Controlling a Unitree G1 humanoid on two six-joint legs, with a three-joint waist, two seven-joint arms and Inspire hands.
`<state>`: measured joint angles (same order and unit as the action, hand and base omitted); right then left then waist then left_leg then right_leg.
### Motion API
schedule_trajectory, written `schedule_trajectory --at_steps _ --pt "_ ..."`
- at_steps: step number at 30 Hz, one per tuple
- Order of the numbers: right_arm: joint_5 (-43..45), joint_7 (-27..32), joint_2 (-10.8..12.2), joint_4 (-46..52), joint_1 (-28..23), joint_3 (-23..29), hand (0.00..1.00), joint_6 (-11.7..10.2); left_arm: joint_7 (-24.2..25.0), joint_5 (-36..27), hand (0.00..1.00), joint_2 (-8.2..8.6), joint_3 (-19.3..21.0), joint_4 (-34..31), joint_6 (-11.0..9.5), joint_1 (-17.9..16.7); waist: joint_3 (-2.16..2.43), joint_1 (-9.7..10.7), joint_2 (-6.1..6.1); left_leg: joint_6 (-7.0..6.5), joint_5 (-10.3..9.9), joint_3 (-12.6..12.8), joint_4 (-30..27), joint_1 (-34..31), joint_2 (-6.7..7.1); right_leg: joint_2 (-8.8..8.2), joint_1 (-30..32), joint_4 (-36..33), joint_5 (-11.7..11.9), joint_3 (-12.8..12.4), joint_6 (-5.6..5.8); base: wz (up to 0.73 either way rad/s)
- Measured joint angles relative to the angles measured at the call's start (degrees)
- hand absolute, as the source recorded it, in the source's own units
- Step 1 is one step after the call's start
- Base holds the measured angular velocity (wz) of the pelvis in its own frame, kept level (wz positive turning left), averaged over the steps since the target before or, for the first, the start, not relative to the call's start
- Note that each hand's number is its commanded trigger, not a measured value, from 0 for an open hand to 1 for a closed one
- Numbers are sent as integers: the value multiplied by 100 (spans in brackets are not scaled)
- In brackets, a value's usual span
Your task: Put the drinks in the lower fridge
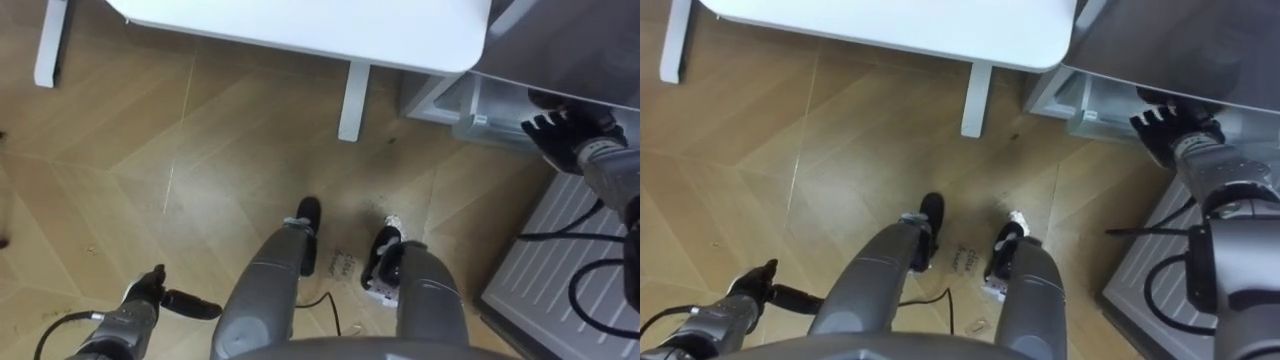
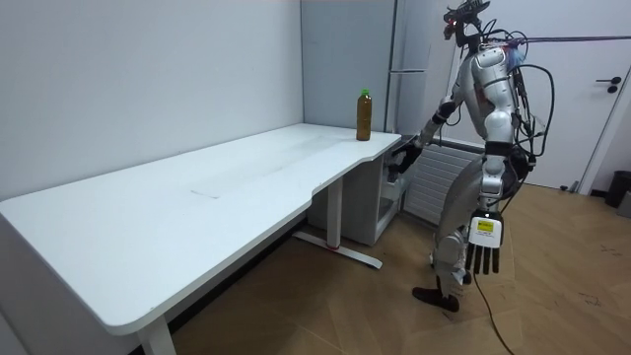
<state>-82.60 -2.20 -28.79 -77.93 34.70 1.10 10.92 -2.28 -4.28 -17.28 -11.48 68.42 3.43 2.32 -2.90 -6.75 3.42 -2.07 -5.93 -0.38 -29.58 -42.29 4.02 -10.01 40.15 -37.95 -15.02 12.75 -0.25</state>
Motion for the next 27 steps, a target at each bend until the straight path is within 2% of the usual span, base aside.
schedule_trajectory --at_steps 10,21,24,25,27 --pt "-1 -49 -1 4 -11 -221 0 -4 -2 4 0 0 -10 2 102 -3 1 10 -2 14 9 17 34 94 -32 37 -85 48 27 -13 -16 -1" --pt "189 -287 12 26 -283 -220 0 26 107 3 0 -4 -1 -192 129 -98 40 16 -63 13 7 0 185 424 -52 88 -476 304 68 29 11 0" --pt "306 -336 59 28 -576 -211 0 20 279 9 0 -5 0 -170 126 -121 97 29 -159 13 7 -109 361 791 -59 137 -960 633 117 141 45 11" --pt "355 -366 59 29 -631 -212 0 20 311 8 0 -6 3 -154 118 -122 99 20 -162 12 7 -108 422 879 -57 140 -1045 684 125 141 53 3" --pt "444 -608 94 139 -1089 -208 0 -39 426 10 0 -5 57 -147 124 -196 152 30 -230 11 5 -179 605 1268 -74 216 -1525 1055 195 246 91 4"
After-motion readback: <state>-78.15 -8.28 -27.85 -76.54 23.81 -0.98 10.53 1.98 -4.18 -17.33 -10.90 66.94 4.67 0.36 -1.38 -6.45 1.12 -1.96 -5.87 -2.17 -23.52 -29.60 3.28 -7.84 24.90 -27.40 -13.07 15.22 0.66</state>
